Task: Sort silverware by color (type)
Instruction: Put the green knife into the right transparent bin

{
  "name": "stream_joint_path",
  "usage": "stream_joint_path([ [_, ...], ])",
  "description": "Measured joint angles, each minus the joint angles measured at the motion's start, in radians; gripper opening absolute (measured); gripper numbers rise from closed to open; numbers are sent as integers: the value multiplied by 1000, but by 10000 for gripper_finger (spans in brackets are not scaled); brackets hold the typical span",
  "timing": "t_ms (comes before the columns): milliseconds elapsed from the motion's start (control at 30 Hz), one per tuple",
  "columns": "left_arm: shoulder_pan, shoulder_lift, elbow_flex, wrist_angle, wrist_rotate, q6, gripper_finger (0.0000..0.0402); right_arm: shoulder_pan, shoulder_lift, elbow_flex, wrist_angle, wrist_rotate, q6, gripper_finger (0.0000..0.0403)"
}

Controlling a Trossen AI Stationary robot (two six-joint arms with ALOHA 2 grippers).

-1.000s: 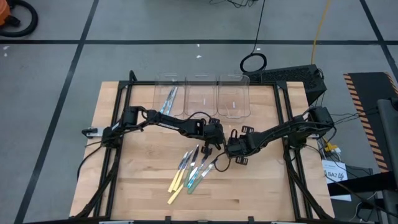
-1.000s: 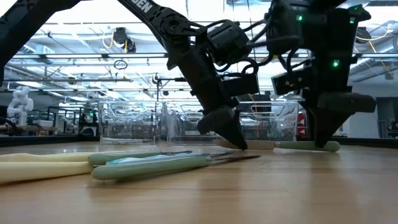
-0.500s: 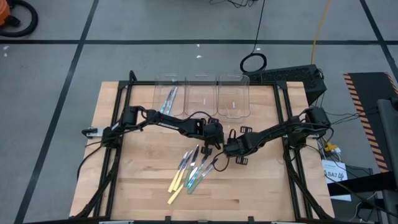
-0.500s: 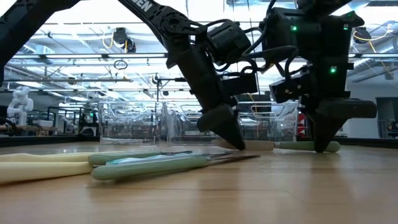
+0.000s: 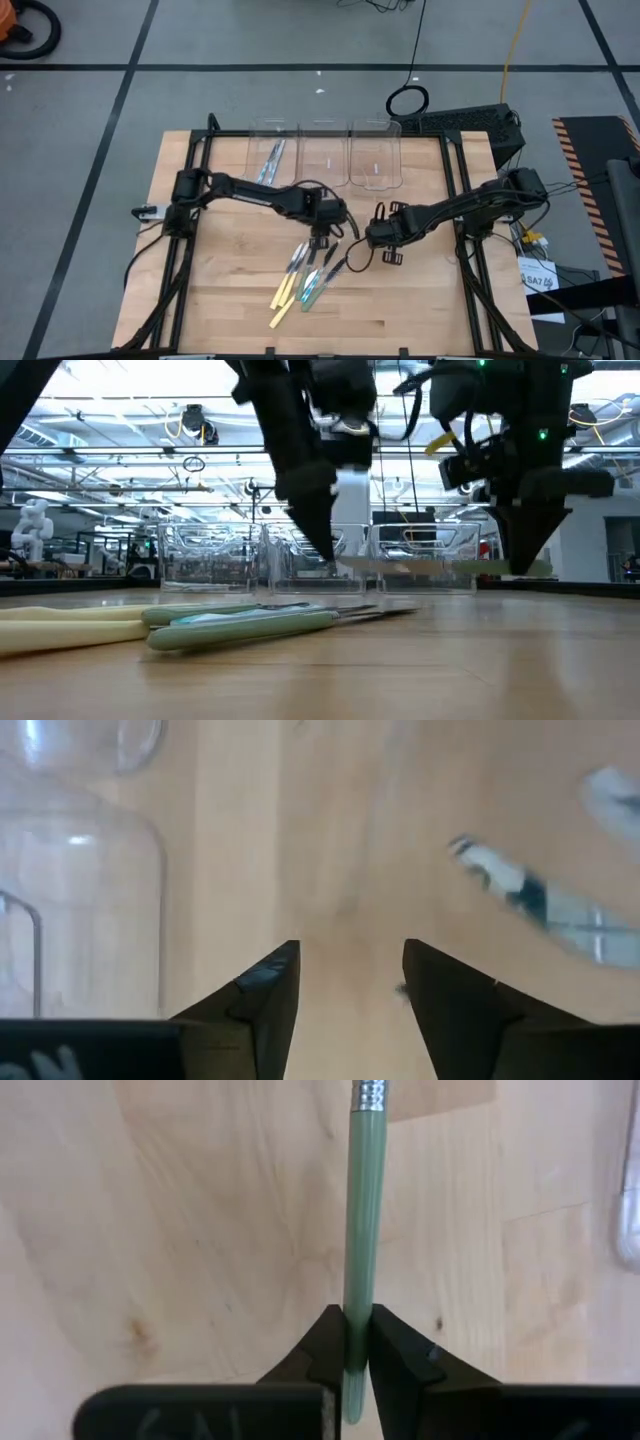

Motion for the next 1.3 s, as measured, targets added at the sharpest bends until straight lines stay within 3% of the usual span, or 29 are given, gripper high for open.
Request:
stream_joint_path([
  [233,-127,-99,0,-79,-110,-19,188,41,-9,108,-119,7,41,21],
  [400,-210,-227,-18,-192,-272,-86,188,85,-8,195,-179,11,39,21],
  [567,-252,-392,-152,-225,-299,-144,188,138,-13,264,-308,19,57,21],
  [767,-274,-595,-385,-193,-420,-288,188,188,-84,274,-285,148,43,21],
  [833,-289,-670,-466,-102,-450,-299,188,204,-115,257,-187,251,27,21],
  [967,-321,-802,-573,90,-453,-229,188,210,-156,151,213,395,-159,21],
  [1133,-335,-893,-590,168,-479,-234,188,157,-172,-9,722,405,-417,21],
  [1300,-349,-897,-591,191,-506,-231,188,70,-171,-61,872,405,-451,21],
])
